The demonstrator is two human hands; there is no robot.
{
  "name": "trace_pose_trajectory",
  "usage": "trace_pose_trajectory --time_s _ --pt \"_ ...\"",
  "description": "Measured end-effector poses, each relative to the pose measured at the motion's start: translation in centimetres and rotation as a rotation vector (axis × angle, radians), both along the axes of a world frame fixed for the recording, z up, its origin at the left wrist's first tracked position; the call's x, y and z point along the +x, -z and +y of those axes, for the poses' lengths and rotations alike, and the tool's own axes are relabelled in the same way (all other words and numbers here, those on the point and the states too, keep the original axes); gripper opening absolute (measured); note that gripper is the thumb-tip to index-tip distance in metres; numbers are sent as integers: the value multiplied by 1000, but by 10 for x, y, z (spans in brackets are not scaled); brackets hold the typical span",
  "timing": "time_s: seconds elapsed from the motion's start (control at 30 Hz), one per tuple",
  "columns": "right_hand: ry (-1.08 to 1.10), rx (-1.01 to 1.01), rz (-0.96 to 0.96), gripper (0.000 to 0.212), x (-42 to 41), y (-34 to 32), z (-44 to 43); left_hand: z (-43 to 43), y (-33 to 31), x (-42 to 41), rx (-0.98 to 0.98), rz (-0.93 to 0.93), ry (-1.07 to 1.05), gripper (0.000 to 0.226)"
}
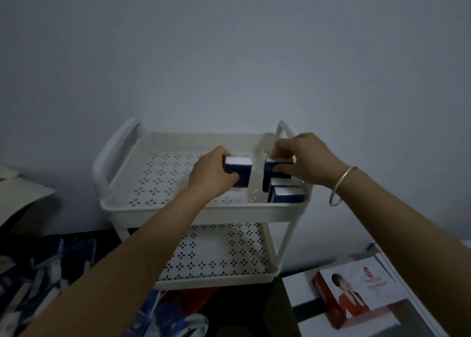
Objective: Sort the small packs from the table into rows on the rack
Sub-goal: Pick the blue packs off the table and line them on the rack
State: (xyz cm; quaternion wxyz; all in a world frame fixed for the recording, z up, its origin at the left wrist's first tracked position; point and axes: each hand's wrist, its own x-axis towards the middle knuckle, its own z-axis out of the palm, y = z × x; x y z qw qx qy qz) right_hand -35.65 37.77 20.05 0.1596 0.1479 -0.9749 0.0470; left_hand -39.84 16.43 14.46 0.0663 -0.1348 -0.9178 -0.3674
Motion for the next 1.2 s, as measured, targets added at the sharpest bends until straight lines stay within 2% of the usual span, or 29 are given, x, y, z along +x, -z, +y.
trace_pose_trajectory --time_s 0.2,0.37,0.47,0.57,0.67,0.8,0.93,1.0,1.07,1.2 --pt "-52 59 -84 9 -3 -1 6 13 7 -9 -16 -78 49 30" --pt "-42 173 -69 38 -6 6 9 34 2 -14 64 -143 118 31" --pt "-63 95 -18 35 -8 10 11 45 2 -15 116 -217 214 30" --pt "-88 -190 102 16 -4 15 7 49 4 -16 194 -287 273 30" --pt "-92 -375 157 17 1 16 3 52 1 -14 267 -343 335 30" --pt "-55 -436 160 23 2 18 -1 61 -5 -6 282 -387 387 58" --pt "-66 -377 207 40 -1 23 0 65 -1 -5 275 -440 372 60" --pt "-62 -356 215 29 -4 25 3 64 -2 -4 312 -467 327 58" --pt "-35 -356 235 25 -4 26 4 58 -4 -3 330 -431 266 56" --pt "-21 -343 421 26 18 15 -12 30 -23 14 325 -58 129 45"
